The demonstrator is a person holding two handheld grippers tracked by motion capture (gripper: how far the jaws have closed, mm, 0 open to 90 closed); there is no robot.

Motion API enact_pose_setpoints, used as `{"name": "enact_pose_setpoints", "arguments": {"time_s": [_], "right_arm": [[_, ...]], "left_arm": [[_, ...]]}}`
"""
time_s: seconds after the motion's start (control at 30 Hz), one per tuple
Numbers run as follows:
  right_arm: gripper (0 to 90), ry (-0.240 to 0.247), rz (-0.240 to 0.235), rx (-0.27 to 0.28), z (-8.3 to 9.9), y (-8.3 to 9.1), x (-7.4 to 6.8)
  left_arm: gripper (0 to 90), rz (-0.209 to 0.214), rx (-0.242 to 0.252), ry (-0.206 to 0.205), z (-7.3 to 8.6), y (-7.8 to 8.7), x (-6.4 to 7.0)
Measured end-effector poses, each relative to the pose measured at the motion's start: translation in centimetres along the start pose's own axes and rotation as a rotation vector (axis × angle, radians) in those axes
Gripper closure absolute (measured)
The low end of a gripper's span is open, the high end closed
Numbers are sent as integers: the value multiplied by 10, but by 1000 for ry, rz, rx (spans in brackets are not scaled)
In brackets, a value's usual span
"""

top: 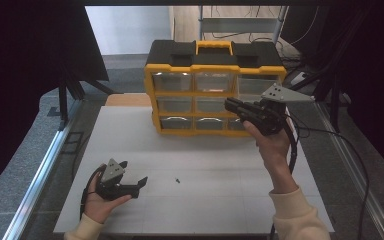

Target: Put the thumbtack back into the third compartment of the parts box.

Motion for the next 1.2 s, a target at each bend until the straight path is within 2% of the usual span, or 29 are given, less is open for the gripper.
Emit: {"name": "enact_pose_setpoints", "arguments": {"time_s": [0.37,0.63,1.0,1.2], "right_arm": [[833,-22,55,6,-10,8,24],[833,-17,105,3,-17,13,38],[833,-15,185,-42,-19,12,63],[832,-13,230,-49,-23,13,75]], "left_arm": [[96,1,1,2,0,0,0],[96,1,5,5,-1,1,1],[96,4,7,6,-1,1,2],[96,5,8,6,-1,0,2]]}}
Point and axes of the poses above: each handheld gripper's, and its own axes: y roughly backward along the jaws, z roughly out of its underside, x roughly to its right, the point moved 10 cm from there along -y, roughly forward along the jaws, and after that the axes turned 7 degrees about -x, right-handed, at the moved point
